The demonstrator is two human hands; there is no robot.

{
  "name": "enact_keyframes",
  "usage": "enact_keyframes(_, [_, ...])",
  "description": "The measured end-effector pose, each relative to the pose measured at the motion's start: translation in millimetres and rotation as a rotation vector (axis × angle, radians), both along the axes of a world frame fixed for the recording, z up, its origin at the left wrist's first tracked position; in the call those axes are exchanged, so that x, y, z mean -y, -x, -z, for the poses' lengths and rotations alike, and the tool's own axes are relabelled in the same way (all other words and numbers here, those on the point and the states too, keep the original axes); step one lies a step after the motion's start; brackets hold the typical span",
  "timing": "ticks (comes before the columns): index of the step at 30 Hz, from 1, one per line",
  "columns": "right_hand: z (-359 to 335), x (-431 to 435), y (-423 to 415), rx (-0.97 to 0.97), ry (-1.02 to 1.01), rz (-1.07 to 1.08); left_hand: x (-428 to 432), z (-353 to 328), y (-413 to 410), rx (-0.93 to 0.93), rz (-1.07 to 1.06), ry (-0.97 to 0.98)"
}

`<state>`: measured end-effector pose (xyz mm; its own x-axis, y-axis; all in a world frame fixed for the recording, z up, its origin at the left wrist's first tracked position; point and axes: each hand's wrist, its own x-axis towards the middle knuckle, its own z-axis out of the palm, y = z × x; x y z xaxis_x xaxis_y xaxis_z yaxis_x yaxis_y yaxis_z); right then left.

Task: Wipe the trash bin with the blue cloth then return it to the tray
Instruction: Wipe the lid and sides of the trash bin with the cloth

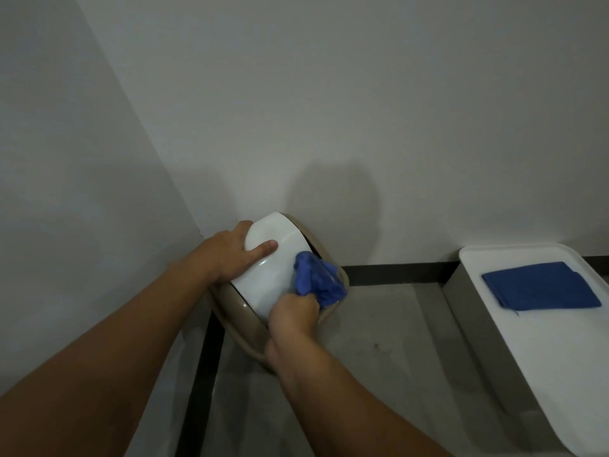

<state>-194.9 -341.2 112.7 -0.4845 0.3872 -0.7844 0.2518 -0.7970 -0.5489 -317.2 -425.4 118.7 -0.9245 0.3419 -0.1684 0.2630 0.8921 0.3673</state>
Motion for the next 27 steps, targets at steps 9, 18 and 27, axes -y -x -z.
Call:
enact_keyframes(9, [-19.0,-30.9,-24.3,-0.127,0.248,-0.083,-1.8,0.4,2.3,0.001,0.026,-0.02])
enact_keyframes(18, [-71.8,-79.7,-27.6,-0.384,-0.427,-0.246,1.1,-2.1,-0.2,0.041,0.045,-0.052])
enact_keyframes(27, [13.2,-64.3,7.3,-0.159,-1.703,-1.071,-7.5,-4.2,4.1,-0.012,0.118,-0.154])
